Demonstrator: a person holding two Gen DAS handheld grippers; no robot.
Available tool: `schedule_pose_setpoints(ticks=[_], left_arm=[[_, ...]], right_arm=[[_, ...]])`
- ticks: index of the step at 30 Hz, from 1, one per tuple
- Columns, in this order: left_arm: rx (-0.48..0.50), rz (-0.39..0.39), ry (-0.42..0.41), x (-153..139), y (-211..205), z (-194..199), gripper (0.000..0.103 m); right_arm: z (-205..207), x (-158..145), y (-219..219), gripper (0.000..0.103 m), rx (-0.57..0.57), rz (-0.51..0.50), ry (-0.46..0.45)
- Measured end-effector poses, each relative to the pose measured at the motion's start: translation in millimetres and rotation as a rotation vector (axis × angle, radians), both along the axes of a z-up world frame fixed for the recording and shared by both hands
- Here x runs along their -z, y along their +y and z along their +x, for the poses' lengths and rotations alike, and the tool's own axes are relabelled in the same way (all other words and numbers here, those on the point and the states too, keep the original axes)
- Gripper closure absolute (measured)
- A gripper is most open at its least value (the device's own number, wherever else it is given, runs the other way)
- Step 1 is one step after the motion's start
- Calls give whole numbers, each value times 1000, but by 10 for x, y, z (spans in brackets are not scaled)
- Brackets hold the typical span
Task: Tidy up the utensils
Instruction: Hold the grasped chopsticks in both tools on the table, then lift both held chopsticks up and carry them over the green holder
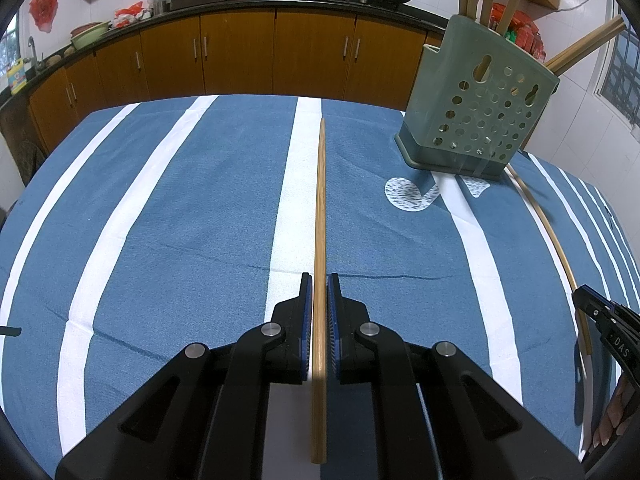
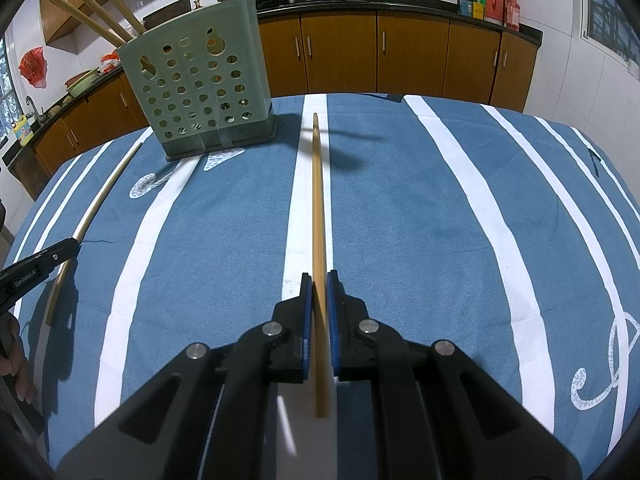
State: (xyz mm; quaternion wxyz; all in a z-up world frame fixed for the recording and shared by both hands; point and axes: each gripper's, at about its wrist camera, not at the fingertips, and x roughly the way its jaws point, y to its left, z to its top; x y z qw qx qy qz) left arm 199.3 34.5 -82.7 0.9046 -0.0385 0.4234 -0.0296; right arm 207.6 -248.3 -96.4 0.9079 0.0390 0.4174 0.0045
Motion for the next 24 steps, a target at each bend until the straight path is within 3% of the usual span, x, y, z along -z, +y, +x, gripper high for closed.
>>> schedule_pose_setpoints(ticks=[10,15,18,24], left_arm=[[21,57,-1,-10,-70,-135,86],[14,58,1,-9,-27,-131,95],[21,18,15,-50,39,-153,95],[17,-25,-72,-401,133,-261,96]], right_arm=[[-22,13,-24,94,6,25,0],[-38,-3,5,95,-1,2,-5],[-110,-141,-24,95,-1,10,-54],[-208,-574,-104,95,16,20,-183]])
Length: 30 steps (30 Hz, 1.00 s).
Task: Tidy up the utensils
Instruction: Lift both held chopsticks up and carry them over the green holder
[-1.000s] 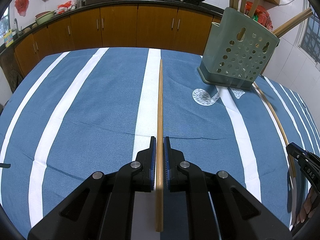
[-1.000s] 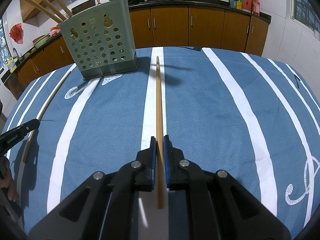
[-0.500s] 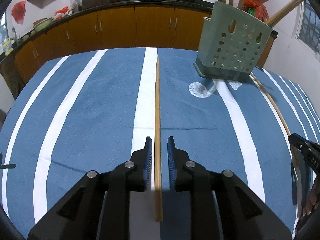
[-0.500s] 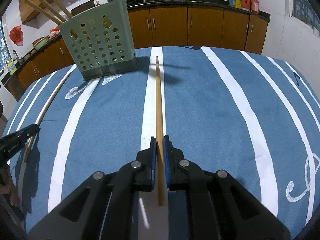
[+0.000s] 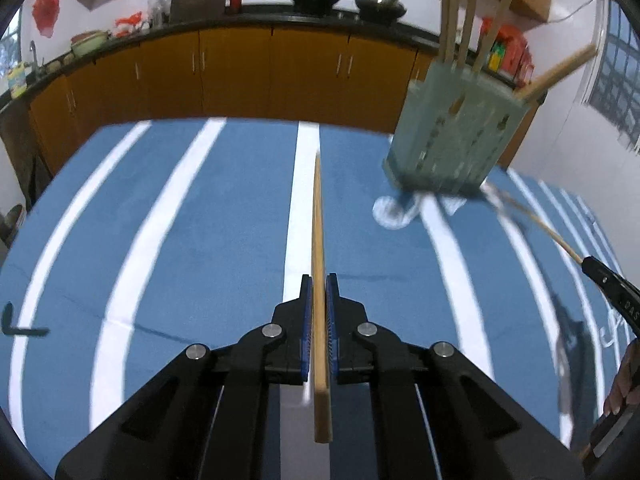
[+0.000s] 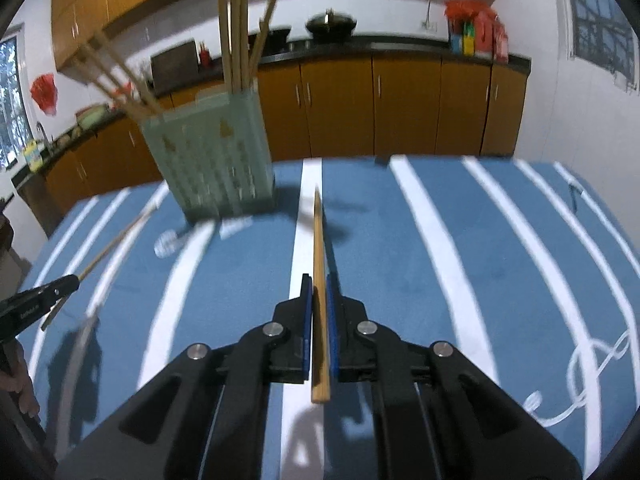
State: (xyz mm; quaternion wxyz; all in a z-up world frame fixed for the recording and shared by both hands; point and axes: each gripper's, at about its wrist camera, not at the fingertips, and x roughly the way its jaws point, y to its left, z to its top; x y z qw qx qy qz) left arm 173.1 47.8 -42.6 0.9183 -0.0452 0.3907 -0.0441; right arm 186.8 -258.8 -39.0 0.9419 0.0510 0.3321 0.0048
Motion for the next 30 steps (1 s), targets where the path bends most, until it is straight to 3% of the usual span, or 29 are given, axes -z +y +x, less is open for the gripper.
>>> schedule_pose_setpoints(ticks=[8,18,30], left_arm=[[-6,-31,-132,-538,58,5,96],[45,-46,-217,-1052,74,-2,96],[156,-80,-381,-1757,-341,-96,96]], right_arm=[[-29,-502,-57,95,26,9,-158],[-90,-1017,-95,95,13,26,-278],[-201,-1773,-33,95,-87,129,-430]])
